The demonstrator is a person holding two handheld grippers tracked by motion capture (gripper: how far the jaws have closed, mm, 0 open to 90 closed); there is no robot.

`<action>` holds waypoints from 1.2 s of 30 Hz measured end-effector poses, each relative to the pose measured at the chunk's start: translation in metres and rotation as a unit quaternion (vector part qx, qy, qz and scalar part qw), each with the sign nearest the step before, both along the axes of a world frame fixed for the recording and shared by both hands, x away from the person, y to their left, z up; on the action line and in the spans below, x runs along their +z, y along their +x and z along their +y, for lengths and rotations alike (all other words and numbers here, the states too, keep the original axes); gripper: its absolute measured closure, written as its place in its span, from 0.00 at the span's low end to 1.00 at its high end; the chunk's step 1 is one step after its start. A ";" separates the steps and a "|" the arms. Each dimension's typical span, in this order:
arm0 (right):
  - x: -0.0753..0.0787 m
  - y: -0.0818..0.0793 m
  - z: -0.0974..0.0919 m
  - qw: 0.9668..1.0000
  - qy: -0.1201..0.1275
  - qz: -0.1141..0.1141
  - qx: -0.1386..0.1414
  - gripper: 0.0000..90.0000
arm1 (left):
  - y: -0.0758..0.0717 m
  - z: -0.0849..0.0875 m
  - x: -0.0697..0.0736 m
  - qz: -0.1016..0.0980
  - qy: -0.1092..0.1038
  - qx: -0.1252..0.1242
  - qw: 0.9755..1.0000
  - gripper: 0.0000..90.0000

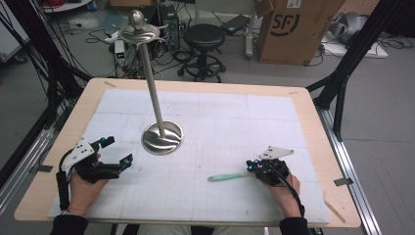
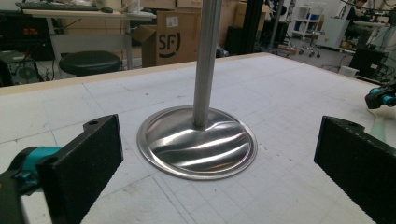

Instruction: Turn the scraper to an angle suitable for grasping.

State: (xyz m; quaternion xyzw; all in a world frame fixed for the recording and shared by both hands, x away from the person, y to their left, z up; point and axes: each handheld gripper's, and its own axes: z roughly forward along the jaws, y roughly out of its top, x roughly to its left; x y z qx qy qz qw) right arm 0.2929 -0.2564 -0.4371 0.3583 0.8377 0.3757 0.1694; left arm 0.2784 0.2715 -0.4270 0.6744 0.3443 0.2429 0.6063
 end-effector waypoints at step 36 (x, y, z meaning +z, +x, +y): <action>-0.007 -0.007 -0.017 0.998 0.009 0.044 -0.033 1.00 | 0.000 0.000 0.000 0.005 0.006 -0.001 1.000 0.02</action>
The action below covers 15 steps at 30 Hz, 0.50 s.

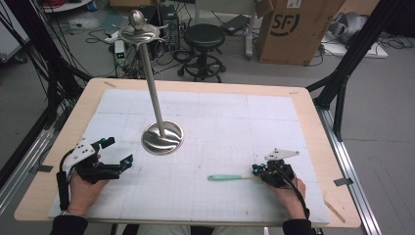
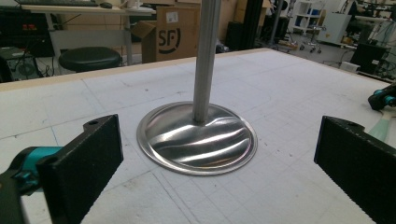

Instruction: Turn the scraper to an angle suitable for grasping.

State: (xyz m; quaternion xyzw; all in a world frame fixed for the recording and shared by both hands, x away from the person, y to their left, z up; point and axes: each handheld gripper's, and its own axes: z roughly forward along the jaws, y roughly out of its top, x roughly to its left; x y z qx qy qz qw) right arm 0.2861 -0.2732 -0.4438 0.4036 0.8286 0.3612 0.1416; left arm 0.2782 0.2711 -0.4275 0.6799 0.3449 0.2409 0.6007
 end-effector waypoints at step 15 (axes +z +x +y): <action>0.005 -0.027 0.004 0.998 -0.029 0.003 0.054 1.00 | 0.000 0.000 0.000 -0.002 -0.004 0.000 1.000 0.03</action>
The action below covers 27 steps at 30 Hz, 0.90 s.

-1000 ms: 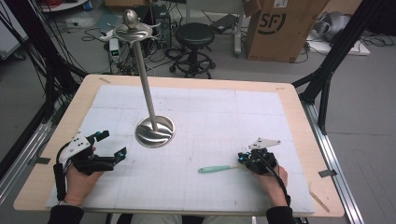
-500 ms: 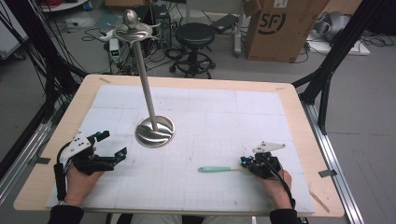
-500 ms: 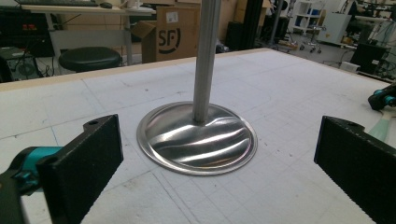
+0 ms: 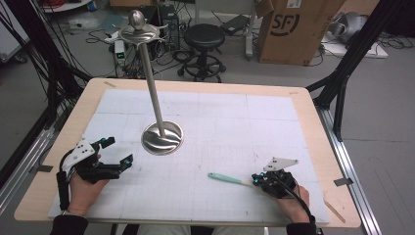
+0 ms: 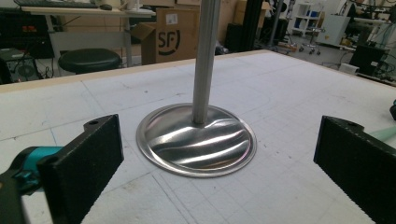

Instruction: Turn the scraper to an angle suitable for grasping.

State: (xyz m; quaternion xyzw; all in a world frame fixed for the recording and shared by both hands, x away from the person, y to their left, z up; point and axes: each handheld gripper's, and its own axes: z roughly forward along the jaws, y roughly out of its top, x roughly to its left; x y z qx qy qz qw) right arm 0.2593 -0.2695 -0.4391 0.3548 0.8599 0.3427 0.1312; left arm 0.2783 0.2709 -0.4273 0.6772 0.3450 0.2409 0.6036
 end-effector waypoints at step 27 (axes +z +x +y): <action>0.025 -0.007 0.011 0.997 0.044 -0.029 0.064 0.52 | 0.002 -0.002 0.000 -0.001 -0.001 -0.001 1.000 0.03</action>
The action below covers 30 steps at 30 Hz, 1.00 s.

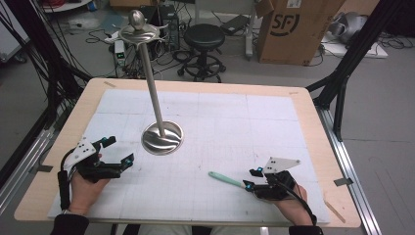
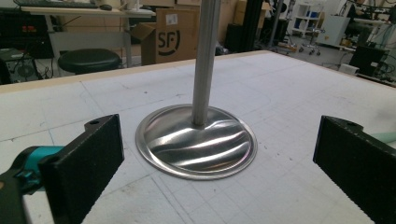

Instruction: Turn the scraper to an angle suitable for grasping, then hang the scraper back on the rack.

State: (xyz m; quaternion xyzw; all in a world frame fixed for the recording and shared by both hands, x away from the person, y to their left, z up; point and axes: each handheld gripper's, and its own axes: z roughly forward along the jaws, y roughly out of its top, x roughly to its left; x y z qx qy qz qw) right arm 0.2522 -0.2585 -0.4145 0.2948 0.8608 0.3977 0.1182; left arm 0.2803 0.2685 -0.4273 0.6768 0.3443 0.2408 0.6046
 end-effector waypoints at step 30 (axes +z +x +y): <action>0.015 0.036 0.046 0.969 -0.187 0.096 0.129 0.17 | -0.008 0.006 -0.003 0.010 0.022 0.001 1.000 0.03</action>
